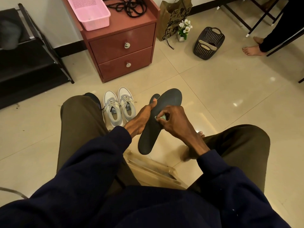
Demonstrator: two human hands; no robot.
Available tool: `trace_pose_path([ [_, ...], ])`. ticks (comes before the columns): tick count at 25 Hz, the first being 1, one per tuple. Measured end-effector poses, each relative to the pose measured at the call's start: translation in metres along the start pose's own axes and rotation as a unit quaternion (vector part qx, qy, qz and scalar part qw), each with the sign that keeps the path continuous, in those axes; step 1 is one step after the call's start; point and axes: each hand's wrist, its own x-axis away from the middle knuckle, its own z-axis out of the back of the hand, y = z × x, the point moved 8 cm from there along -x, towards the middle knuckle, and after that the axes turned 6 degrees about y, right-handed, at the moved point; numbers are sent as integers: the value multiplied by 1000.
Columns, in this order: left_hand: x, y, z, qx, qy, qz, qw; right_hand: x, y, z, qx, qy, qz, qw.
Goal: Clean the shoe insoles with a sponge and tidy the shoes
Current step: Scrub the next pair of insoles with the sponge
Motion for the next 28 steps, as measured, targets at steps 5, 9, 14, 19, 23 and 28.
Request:
trace_pose_path([
  [5, 8, -5, -20, 25, -88, 31, 995, -13, 55, 53, 70, 155, -87, 982],
  [9, 3, -6, -13, 3, -45, 26, 999, -6, 35, 17, 18, 25, -64, 997],
  [14, 5, -5, -15, -11, -67, 19, 998, -13, 50, 43, 68, 125, -84, 986],
  [19, 3, -7, -10, -5, -44, 27, 999, -7, 35, 22, 43, 40, -56, 997],
  [23, 0, -7, -9, -4, -43, 19, 999, -11, 35, 21, 33, 42, -53, 997],
  [28, 0, -13, -18, -4, -104, 39, 994, -11, 66, 54, 59, 164, -115, 978],
])
